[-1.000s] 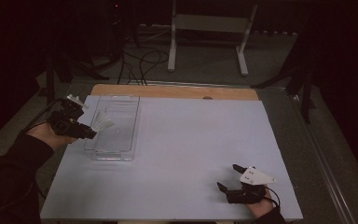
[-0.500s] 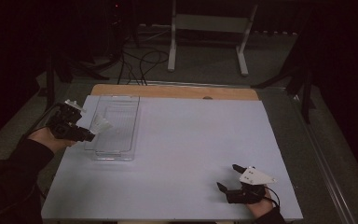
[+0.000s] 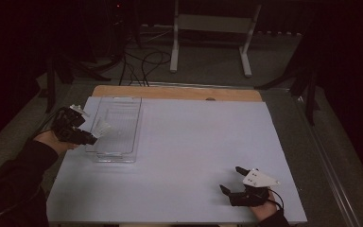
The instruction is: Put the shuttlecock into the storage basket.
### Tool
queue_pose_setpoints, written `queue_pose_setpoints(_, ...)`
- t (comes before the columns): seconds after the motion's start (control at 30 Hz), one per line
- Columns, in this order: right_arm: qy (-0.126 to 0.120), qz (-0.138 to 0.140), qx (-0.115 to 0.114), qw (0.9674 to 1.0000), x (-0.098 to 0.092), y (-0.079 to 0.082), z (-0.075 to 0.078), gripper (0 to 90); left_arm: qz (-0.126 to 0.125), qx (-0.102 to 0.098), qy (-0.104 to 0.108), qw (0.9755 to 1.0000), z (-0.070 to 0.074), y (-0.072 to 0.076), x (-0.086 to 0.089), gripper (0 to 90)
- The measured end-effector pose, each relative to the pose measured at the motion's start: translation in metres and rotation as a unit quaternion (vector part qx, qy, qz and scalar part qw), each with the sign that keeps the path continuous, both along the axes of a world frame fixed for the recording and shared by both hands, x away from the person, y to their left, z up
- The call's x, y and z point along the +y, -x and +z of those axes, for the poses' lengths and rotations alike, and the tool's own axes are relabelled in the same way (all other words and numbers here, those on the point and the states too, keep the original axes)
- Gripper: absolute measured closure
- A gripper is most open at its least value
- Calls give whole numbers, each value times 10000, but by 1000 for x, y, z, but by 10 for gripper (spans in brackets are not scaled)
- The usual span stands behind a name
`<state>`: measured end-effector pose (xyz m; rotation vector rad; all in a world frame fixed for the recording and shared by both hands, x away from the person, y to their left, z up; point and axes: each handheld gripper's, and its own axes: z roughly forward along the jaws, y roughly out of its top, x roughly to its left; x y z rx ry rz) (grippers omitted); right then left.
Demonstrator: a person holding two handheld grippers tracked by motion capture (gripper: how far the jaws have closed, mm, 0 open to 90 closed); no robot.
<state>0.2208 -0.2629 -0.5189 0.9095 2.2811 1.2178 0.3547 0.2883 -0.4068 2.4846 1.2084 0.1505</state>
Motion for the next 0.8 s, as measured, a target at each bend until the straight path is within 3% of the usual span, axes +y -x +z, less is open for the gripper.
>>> queue_pose_setpoints(0.5,0,24,-3,10000,0,0,0,122,-76,-19,-318,9995,-16,-5,-2,657)
queue_pose_setpoints(0.8,11,30,-3,10000,0,0,0,122,-96,50,-364,9993,-23,-9,-4,657)
